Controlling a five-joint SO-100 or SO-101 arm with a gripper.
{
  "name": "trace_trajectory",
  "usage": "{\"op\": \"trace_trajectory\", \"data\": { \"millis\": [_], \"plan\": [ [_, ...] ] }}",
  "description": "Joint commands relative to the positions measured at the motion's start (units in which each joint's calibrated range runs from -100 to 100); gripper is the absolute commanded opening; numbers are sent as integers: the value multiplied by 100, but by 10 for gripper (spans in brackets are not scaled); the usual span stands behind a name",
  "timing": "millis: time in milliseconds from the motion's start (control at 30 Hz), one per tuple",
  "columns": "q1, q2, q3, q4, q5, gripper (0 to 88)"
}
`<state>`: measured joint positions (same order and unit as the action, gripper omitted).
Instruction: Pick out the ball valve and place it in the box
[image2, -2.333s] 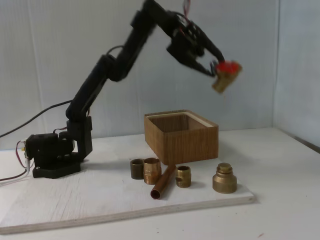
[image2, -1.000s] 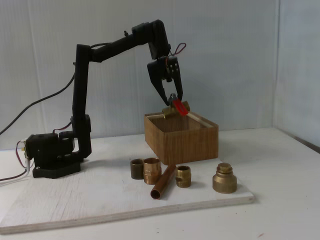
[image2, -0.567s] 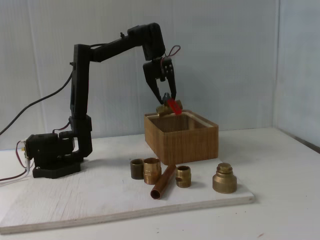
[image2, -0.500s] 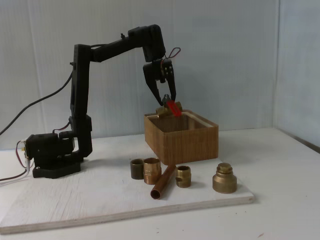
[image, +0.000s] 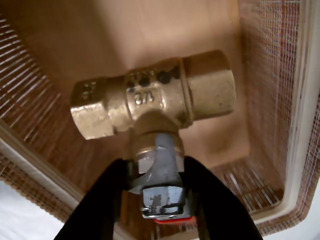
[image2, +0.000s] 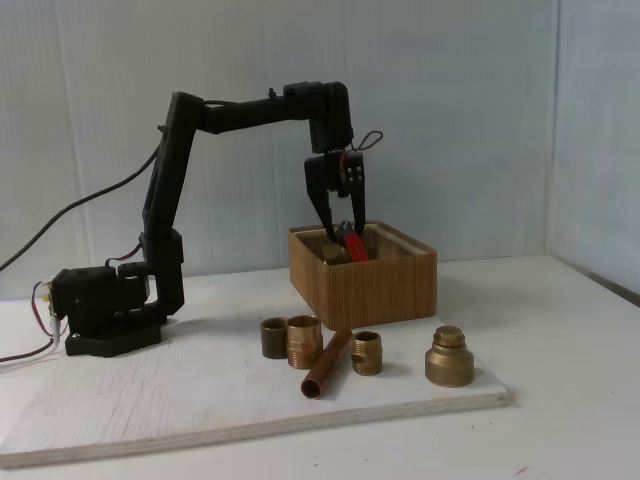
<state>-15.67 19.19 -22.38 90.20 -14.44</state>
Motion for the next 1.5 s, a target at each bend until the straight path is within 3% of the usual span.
{"op": "trace_trajectory", "data": {
  "millis": [0,800,1033,1467],
  "plan": [
    [25,-49,-82,-148,15,14],
    [-42,349,-64,-225,41,23],
    [-42,349,-55,-217,150,129],
    [-160,264,-524,240,155,133]
  ]
}}
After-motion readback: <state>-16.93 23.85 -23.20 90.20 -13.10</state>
